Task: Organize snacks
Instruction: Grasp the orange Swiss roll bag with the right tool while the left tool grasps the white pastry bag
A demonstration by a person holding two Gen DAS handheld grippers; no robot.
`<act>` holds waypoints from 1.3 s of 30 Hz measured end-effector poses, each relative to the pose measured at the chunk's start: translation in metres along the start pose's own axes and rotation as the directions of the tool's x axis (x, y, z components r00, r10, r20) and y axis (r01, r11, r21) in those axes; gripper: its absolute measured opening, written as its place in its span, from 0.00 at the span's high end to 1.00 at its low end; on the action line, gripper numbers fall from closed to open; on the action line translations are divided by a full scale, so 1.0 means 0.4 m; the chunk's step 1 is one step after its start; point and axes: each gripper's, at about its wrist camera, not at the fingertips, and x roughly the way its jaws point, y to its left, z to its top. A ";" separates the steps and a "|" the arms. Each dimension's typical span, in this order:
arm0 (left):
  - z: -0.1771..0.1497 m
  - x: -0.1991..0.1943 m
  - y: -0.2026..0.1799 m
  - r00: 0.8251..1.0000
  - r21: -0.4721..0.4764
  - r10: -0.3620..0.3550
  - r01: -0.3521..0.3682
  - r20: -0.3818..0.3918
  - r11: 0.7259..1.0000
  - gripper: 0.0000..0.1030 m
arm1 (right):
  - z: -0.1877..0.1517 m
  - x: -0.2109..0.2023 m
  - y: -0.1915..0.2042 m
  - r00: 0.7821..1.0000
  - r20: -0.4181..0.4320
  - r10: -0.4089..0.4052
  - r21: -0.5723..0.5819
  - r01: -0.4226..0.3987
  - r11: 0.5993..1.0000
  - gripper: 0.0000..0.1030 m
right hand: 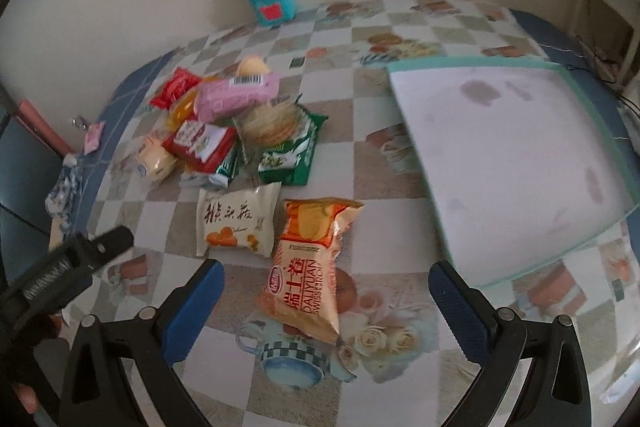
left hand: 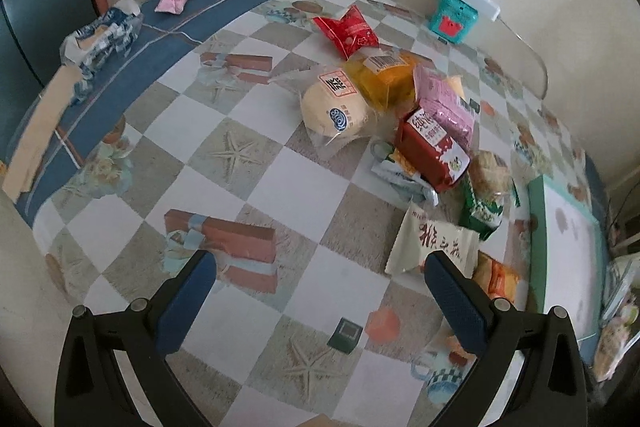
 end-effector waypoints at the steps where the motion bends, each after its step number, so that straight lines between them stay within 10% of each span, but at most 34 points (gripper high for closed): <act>1: 0.003 0.008 0.001 1.000 -0.004 -0.013 0.013 -0.006 1.000 0.00 | 0.000 0.010 0.003 1.000 -0.010 -0.002 -0.002 0.002 1.000 0.00; 17: 0.019 0.097 -0.076 0.996 0.082 -0.022 0.029 -0.085 0.996 0.00 | 0.005 0.091 0.025 0.995 -0.101 -0.010 -0.041 0.006 0.999 0.01; 30: 0.043 0.147 -0.153 0.977 0.079 0.025 -0.008 -0.213 0.997 0.00 | 0.010 0.125 0.028 0.992 -0.128 0.018 -0.055 -0.025 0.998 0.44; 39: 0.042 0.198 -0.253 0.956 0.094 0.067 -0.042 -0.284 0.995 0.00 | 0.020 0.123 -0.032 0.992 -0.121 0.027 0.003 -0.027 1.000 0.56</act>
